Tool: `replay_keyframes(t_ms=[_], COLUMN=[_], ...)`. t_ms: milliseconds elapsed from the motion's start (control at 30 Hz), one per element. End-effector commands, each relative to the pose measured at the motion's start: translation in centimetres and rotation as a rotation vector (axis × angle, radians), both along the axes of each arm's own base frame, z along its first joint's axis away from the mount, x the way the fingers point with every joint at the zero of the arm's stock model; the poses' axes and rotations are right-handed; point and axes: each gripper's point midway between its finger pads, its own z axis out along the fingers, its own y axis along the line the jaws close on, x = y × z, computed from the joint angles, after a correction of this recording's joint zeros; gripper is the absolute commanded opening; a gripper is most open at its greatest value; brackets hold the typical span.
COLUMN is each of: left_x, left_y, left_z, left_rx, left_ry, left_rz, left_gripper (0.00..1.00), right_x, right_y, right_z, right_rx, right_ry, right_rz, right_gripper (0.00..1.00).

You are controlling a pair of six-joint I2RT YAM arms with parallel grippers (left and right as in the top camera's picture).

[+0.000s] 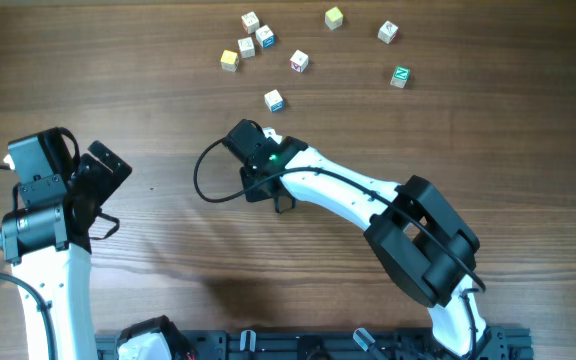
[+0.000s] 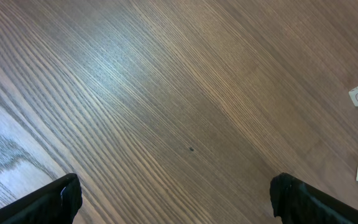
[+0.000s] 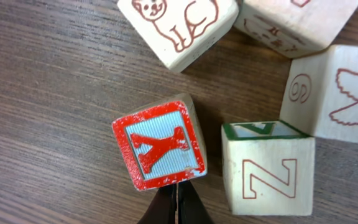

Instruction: Form a circle

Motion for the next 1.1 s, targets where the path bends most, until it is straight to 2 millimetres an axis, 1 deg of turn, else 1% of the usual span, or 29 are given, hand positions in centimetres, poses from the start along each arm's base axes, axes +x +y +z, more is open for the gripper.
replay_keyframes(t_ms=[0,600,767,833,967,1000,1067], left_x=[0.0,0.0,0.0,0.0,0.0,0.0,0.0], left_y=[0.0,0.0,0.0,0.0,0.0,0.0,0.0], left_z=[0.0,0.0,0.0,0.0,0.0,0.0,0.0], left_rx=[-0.011,-0.011,-0.011,-0.011,-0.011,-0.011,-0.011], left_ry=[-0.007,-0.007,-0.007,-0.007,-0.007,-0.007,-0.007], left_rz=[0.008,0.008,0.008,0.008,0.008,0.008,0.008], left_gripper=[1.00,1.00,1.00,1.00,1.00,1.00,1.00], right_x=[0.3,1.0,0.1,-0.2,0.2,0.6,1.9], right_y=[-0.4,-0.5,-0.7,-0.6,-0.2,0.0,0.0], right_z=[0.1,0.2,0.3,1.7,6.1,7.0,7.7], right_rx=[-0.016,-0.016,-0.015,0.005,0.079,0.096,0.097], right_ry=[-0.025,-0.045,-0.005,-0.003,-0.071,-0.100,-0.165], right_rz=[-0.020,-0.031,-0.022,-0.020,-0.021,-0.024,-0.044], right_gripper=[0.04,0.05,0.04,0.04,0.04,0.04,0.04])
